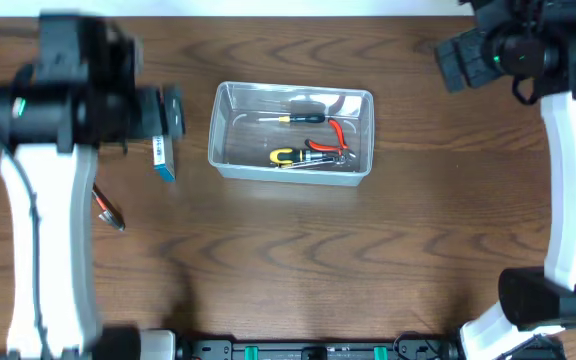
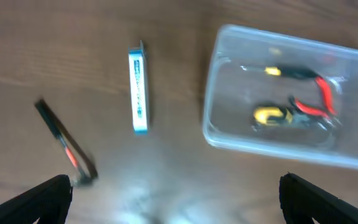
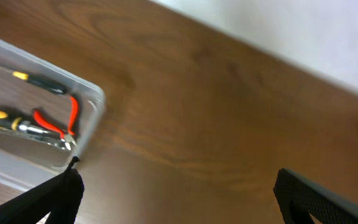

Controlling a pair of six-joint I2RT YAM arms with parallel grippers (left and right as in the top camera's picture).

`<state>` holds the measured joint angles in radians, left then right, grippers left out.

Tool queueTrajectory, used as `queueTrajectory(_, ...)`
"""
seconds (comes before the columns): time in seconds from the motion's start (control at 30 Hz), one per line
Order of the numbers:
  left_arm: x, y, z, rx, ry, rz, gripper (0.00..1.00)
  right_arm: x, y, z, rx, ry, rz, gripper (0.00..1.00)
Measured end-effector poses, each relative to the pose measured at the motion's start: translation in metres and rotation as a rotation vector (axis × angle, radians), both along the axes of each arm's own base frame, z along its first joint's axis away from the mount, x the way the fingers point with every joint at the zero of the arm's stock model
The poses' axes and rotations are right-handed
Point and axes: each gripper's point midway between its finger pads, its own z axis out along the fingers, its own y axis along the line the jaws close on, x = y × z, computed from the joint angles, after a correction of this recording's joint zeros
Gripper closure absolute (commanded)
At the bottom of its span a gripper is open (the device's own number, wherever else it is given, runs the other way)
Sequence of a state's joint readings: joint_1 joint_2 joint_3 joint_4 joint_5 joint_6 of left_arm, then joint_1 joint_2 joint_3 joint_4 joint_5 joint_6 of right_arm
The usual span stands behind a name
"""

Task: Pack container
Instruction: 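Raise the right arm away and move the left gripper to the teal box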

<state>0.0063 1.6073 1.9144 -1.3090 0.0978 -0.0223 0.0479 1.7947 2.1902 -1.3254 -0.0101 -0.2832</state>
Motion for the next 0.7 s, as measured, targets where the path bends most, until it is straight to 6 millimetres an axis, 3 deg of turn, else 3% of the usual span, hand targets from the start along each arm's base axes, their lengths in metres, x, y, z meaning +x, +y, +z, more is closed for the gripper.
queueTrajectory(0.17,0.032,0.024,-0.056,0.028,0.139,0.048,0.02,0.005,-0.032,-0.030,0.031,0.078,-0.108,0.01)
queueTrajectory(0.33,0.045,0.054,-0.110,0.036,0.273,0.096,0.02,0.006,-0.057,-0.031,0.055,0.070,-0.193,0.01)
queueTrajectory(0.43,0.051,0.064,-0.134,0.042,0.322,0.095,0.02,0.007,-0.062,-0.031,0.068,0.066,-0.212,0.01)
queueTrajectory(0.7,0.070,0.064,-0.183,0.048,0.381,0.060,0.02,0.008,-0.059,-0.030,0.091,0.061,-0.208,0.01)
